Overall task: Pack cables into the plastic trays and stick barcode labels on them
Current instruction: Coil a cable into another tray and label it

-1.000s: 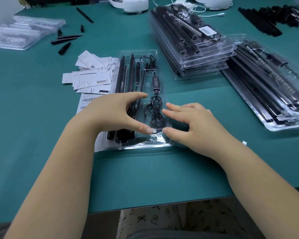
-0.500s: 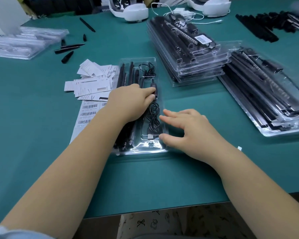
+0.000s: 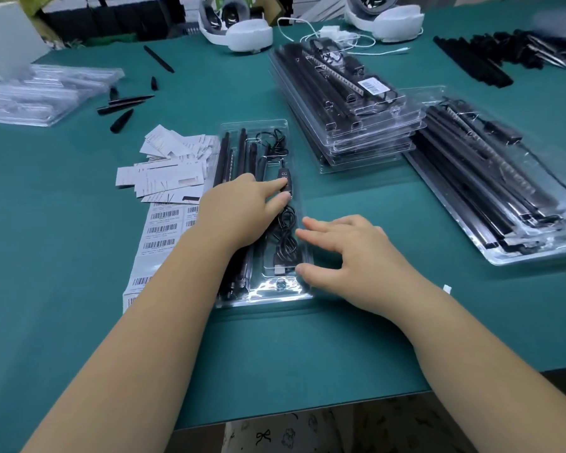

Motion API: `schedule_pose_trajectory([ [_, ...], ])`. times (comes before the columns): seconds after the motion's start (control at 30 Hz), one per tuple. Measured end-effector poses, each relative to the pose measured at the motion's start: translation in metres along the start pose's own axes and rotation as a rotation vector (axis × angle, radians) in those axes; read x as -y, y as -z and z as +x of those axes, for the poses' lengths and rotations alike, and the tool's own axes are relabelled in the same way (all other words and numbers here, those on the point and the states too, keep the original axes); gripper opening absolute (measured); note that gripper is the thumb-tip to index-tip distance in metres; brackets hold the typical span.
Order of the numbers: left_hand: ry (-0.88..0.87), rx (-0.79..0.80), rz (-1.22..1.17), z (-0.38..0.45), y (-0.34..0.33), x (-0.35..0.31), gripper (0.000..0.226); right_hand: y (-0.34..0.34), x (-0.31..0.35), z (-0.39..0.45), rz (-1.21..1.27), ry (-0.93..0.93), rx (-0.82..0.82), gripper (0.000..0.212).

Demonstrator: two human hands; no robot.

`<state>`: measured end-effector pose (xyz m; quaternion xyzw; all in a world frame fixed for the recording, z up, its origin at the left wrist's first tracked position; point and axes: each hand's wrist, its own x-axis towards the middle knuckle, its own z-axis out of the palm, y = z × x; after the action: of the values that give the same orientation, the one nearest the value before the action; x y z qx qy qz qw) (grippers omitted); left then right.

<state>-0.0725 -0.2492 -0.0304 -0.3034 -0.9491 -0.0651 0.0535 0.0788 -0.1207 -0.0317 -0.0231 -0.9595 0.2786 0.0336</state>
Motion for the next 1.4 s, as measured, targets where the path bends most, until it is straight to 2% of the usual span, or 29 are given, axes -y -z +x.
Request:
schedule_pose_trajectory([
  [0.57, 0.001, -0.025, -0.035, 0.003, -0.004, 0.003, 0.044, 0.002, 0.0, 0.0, 0.096, -0.02, -0.041, 0.054],
  [0.6, -0.009, -0.037, -0.099, 0.002, -0.002, 0.003, 0.041, 0.002, 0.0, 0.0, 0.099, -0.021, -0.041, 0.053],
  [0.67, 0.035, -0.132, -0.432, 0.0, 0.004, 0.008, 0.029, 0.003, 0.001, 0.0, 0.109, -0.022, -0.039, 0.053],
  [0.73, 0.166, -0.307, -0.729, -0.001, 0.013, 0.025, 0.02, 0.003, 0.001, 0.0, 0.112, -0.027, -0.037, 0.053],
  [0.77, 0.244, -0.366, -0.738, -0.001, 0.017, 0.036, 0.021, 0.003, 0.001, 0.0, 0.113, -0.029, -0.036, 0.053],
  [0.83, 0.382, -0.351, -0.503, -0.004, 0.023, 0.059, 0.031, 0.003, 0.001, 0.0, 0.114, -0.028, -0.038, 0.052],
  [0.9, 0.499, -0.25, -0.223, -0.006, 0.023, 0.079, 0.043, 0.003, 0.001, 0.0, 0.115, -0.026, -0.041, 0.052],
  [0.93, 0.54, -0.192, -0.169, -0.007, 0.022, 0.085, 0.046, 0.003, 0.001, 0.0, 0.116, -0.025, -0.044, 0.051],
  [1.07, 0.602, 0.012, -0.116, -0.005, 0.012, 0.092, 0.038, 0.003, 0.001, 0.0, 0.114, -0.021, -0.045, 0.052],
  [1.27, 0.584, -0.106, -0.111, -0.003, 0.012, 0.094, 0.017, 0.003, 0.002, 0.0, 0.117, -0.015, -0.047, 0.052],
  [1.4, 0.587, 0.037, -0.118, -0.005, 0.012, 0.094, 0.05, 0.003, 0.001, 0.0, 0.119, -0.016, -0.051, 0.053],
])
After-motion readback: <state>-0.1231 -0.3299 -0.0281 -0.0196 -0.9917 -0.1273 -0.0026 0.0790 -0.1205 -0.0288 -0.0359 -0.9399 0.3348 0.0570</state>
